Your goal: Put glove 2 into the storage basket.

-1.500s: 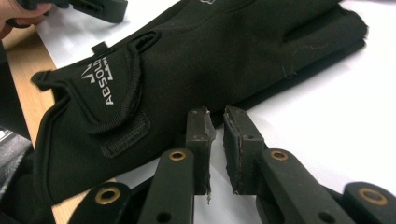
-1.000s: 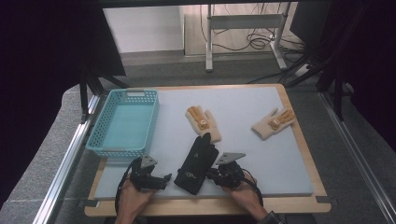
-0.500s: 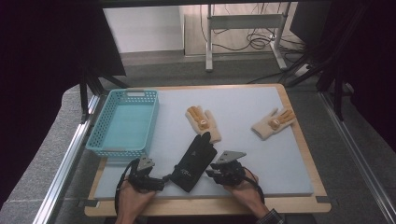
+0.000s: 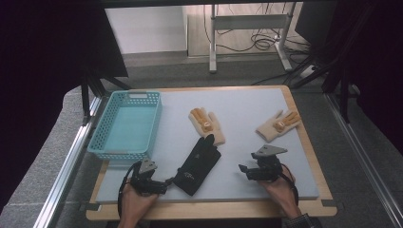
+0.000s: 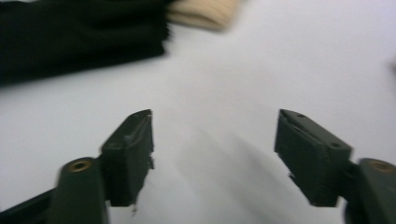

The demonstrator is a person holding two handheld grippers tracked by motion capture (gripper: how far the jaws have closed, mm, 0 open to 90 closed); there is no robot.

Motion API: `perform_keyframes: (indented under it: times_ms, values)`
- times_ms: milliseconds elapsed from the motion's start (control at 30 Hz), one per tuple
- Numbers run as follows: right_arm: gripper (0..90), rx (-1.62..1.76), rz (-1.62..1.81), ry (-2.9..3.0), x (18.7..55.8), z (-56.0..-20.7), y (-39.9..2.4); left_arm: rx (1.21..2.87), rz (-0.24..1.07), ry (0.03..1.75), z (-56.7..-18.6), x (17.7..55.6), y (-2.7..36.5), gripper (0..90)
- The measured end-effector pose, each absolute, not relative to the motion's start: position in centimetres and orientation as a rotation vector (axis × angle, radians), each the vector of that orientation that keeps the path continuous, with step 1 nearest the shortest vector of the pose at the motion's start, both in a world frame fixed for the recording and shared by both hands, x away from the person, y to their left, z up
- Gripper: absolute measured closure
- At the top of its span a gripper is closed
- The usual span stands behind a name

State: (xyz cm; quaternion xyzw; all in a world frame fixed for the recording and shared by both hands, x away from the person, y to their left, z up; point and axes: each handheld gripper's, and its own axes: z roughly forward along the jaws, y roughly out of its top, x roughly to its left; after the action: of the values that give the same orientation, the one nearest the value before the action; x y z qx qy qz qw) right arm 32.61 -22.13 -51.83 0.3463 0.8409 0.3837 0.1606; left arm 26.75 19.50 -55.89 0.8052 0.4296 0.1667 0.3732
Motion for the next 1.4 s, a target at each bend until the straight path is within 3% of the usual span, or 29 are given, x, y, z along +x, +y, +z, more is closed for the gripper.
perform_keyframes:
  times_ms: [400, 733, 967, 1400]
  values:
    - [17.0, 1.108, 0.967, 2.317, 34.0, -53.1, -25.4, 2.065, 0.422, 1.100, -55.8, 26.8, 19.6, 3.8]
    - [17.0, 1.113, 0.972, 2.316, 34.0, -53.2, -25.4, 2.074, 0.414, 1.089, -55.7, 26.6, 19.8, 5.9]
    - [17.0, 1.112, 0.974, 2.316, 34.0, -53.2, -25.4, 2.070, 0.335, 1.097, -54.9, 25.9, 19.9, 5.4]
    - [17.0, 1.110, 0.974, 2.314, 34.0, -53.2, -25.4, 2.096, 0.321, 1.047, -52.2, 26.0, 16.9, 5.8]
